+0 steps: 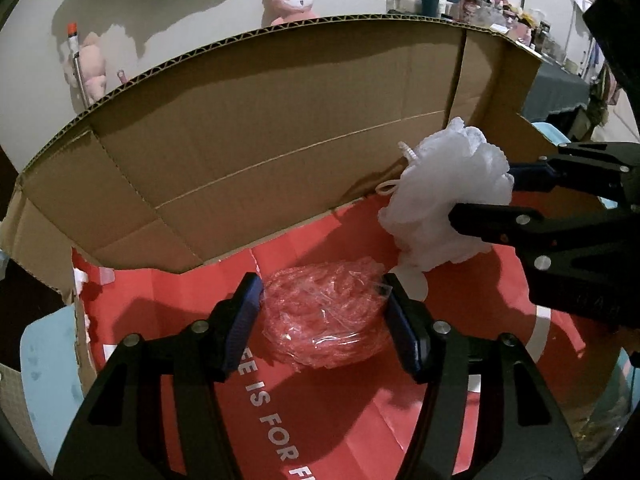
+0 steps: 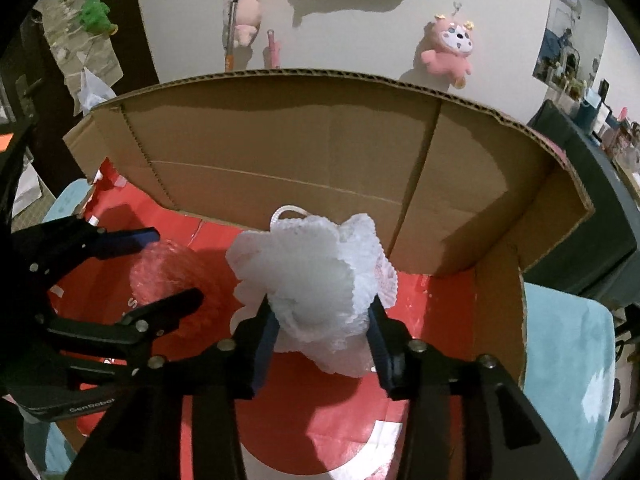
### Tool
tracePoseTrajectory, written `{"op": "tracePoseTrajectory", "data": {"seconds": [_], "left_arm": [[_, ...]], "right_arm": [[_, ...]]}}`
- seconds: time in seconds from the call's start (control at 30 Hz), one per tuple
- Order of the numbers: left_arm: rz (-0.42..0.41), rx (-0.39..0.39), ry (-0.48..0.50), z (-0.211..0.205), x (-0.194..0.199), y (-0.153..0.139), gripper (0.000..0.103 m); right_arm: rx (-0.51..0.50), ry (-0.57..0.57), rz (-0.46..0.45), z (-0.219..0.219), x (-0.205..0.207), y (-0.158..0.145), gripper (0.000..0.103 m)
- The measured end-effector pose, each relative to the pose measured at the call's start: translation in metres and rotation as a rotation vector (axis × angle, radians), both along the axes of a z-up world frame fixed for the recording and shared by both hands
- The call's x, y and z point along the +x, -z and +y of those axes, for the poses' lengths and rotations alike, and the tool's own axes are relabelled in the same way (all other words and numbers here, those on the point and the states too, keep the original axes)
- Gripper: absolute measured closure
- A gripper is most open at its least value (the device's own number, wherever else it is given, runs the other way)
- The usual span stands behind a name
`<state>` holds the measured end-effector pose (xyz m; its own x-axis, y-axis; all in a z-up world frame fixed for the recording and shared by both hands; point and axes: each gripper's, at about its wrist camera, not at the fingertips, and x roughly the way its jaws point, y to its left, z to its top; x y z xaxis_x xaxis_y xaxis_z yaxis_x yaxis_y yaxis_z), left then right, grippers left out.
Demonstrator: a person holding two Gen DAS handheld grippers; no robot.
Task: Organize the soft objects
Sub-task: 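Lower and release the red bag and white puff onto the box floor with both tools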
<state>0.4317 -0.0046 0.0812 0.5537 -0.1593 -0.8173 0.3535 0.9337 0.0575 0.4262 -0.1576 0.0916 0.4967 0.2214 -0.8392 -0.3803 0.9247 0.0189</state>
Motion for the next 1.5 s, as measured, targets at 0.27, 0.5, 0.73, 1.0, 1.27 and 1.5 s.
{"op": "tracePoseTrajectory", "data": {"seconds": [0.27, 0.5, 0.73, 1.0, 1.27, 1.5], "left_arm": [[-0.020, 0.025, 0.011, -0.003, -0.001, 0.002, 0.032], [-0.001, 0.014, 0.004, 0.001, 0.002, 0.004, 0.028], [0.009, -0.034, -0.008, 0.012, 0.003, 0.001, 0.017], [-0.020, -0.059, -0.005, 0.016, -0.004, -0.010, 0.013], [-0.063, -0.094, -0.026, 0.023, -0.025, -0.035, 0.013], [-0.152, -0.182, -0.048, 0.034, -0.073, -0.084, 0.013]], "right_arm": [[0.028, 0.012, 0.022, -0.003, 0.008, 0.000, 0.049], [0.021, 0.016, 0.022, -0.002, 0.011, 0.000, 0.031], [0.032, 0.044, 0.019, -0.008, 0.012, -0.001, 0.018], [0.041, 0.045, 0.005, -0.012, 0.011, -0.006, 0.012], [0.071, 0.049, -0.048, -0.019, -0.008, -0.032, 0.008], [0.134, 0.043, -0.163, -0.031, -0.057, -0.084, 0.000]]}}
